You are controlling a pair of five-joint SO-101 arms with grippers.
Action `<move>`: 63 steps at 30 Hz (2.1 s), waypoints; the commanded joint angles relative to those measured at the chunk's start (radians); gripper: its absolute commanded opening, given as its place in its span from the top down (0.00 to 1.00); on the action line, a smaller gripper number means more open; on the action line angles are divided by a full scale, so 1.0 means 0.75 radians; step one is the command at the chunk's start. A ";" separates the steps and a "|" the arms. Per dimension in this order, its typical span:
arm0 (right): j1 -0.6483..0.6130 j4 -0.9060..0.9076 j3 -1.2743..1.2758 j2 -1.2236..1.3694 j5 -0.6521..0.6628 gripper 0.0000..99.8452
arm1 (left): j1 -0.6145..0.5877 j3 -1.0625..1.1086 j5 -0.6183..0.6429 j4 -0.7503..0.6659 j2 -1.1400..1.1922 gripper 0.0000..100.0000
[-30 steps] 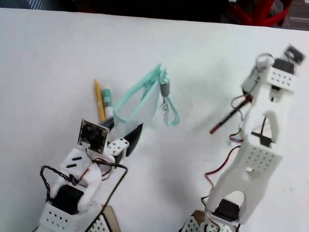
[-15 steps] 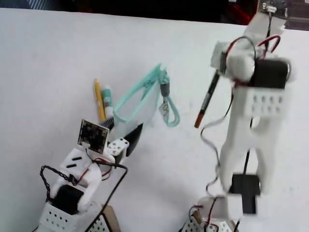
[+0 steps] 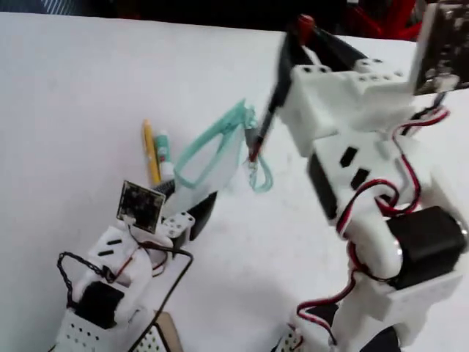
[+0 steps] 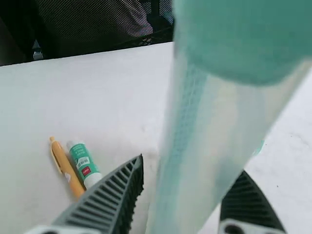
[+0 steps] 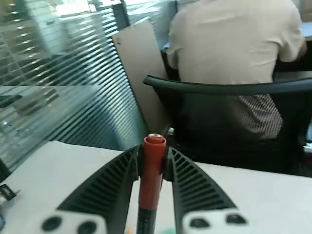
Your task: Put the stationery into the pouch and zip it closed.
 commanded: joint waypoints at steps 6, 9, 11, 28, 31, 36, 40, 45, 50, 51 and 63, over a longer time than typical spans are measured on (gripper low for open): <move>-0.204 0.007 -0.004 0.050 0.012 0.98 | -0.011 -0.117 0.084 0.061 -0.003 0.74; -0.206 0.011 -0.004 0.093 0.012 0.98 | -0.011 -0.102 0.084 0.027 -0.003 0.74; -0.212 -0.015 -0.004 0.130 0.012 0.98 | -0.011 -0.078 0.084 -0.008 -0.003 0.74; -0.244 -0.148 -0.004 0.238 0.002 0.98 | -0.011 -0.065 0.084 -0.020 -0.003 0.74; -0.285 -0.083 0.059 0.214 0.008 0.98 | -0.011 -0.063 0.084 -0.020 -0.003 0.74; -0.326 -0.128 0.297 0.079 0.010 0.98 | -0.011 -0.063 0.084 -0.020 -0.003 0.74; -0.326 -0.228 0.532 -0.091 0.012 0.98 | -0.066 -0.063 0.084 -0.023 -0.003 0.74; -0.343 -0.353 0.794 -0.296 0.016 0.98 | -0.073 -0.061 0.084 -0.043 -0.003 0.74; -0.465 -0.382 0.953 -0.361 0.303 0.98 | -0.073 -0.061 0.086 -0.043 -0.003 0.74; -0.502 -0.379 0.976 -0.359 0.368 0.98 | -0.073 -0.061 0.086 -0.043 -0.003 0.74; -0.580 -0.375 1.023 -0.369 0.356 0.78 | -0.071 -0.033 0.084 -0.074 -0.003 0.74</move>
